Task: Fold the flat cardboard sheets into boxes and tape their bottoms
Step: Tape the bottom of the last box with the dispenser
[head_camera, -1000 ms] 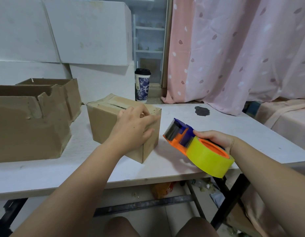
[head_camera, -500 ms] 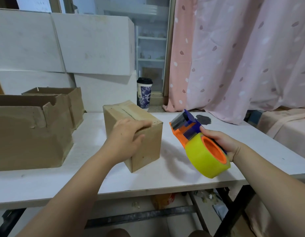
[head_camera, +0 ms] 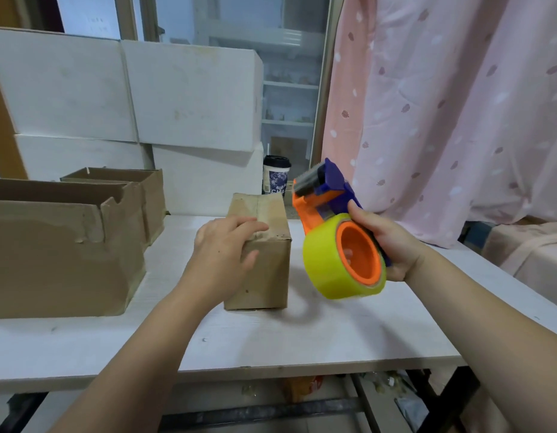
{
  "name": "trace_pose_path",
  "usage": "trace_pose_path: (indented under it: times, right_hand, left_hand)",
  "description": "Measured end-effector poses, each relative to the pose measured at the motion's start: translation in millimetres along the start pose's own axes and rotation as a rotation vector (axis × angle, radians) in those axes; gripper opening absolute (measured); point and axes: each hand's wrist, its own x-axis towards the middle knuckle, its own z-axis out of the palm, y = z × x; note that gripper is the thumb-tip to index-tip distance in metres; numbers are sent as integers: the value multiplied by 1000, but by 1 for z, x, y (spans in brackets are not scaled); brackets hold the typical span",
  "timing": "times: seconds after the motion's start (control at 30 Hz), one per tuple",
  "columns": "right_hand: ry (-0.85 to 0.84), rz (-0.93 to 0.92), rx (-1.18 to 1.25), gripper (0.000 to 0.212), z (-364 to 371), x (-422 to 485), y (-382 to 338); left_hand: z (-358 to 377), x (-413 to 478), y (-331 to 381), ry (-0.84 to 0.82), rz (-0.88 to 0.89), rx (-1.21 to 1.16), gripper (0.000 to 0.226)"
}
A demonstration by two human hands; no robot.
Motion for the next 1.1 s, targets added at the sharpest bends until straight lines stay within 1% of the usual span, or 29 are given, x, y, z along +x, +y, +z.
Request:
trace_pose_path:
  times: [0.07, 0.13, 0.2, 0.27, 0.33, 0.37, 0.43, 0.47, 0.53, 0.6, 0.67, 0.73, 0.83, 0.93, 0.97, 1.0, 1.07, 1.1]
  right_hand:
    - [25, -16, -27, 45, 11, 8, -8]
    - [123, -90, -107, 44, 21, 15, -16]
    - [193, -197, -225, 40, 29, 19, -24]
    - [235, -280, -363, 34, 36, 23, -33]
    - [288, -361, -524, 22, 42, 26, -40]
    - [310, -404, -590, 20, 44, 28, -43]
    - [348, -469, -696, 36, 49, 33, -48]
    - [363, -494, -754, 46, 52, 35, -49]
    - [384, -528, -891, 58, 55, 37, -48]
    - [402, -532, -980, 57, 56, 38, -45]
    - [421, -519, -1023, 56, 56, 39, -43]
    - [426, -509, -1100, 56, 57, 39, -42]
    - [407, -512, -1243, 58, 62, 39, -43]
    - [387, -518, -1304, 59, 63, 39, -45]
    - [383, -519, -1316, 59, 62, 39, -45]
    - [380, -519, -1327, 59, 62, 39, -46]
    - [370, -510, -1340, 59, 62, 40, -46]
    - [359, -503, -1338, 59, 62, 40, -46]
  left_hand:
    - [0, -2, 6, 81, -1, -52, 35]
    - [-3, -3, 15, 190, -24, -187, 28]
    - [-8, -4, 26, 265, -90, -387, 20]
    - [-14, -2, 39, 302, -169, -608, 13]
    - [-19, 4, 48, 308, -251, -824, 7]
    - [-21, 8, 52, 293, -297, -915, 14]
    - [-21, 17, 57, 248, -396, -1024, 36]
    - [-21, 21, 59, 230, -447, -1055, 43]
    - [-19, 27, 59, 207, -521, -1117, 46]
    - [-16, 29, 59, 214, -569, -1144, 37]
    - [-12, 30, 58, 252, -637, -1157, 22]
    - [-9, 30, 58, 292, -707, -1221, 9]
    - [-4, 31, 56, 327, -823, -1330, 7]
    - [-5, 30, 50, 359, -959, -1511, 7]
    - [-6, 28, 48, 372, -972, -1550, 8]
    - [-7, 27, 44, 387, -957, -1538, 9]
    - [-8, 23, 34, 412, -864, -1404, 15]
    - [-9, 21, 29, 410, -806, -1301, 18]
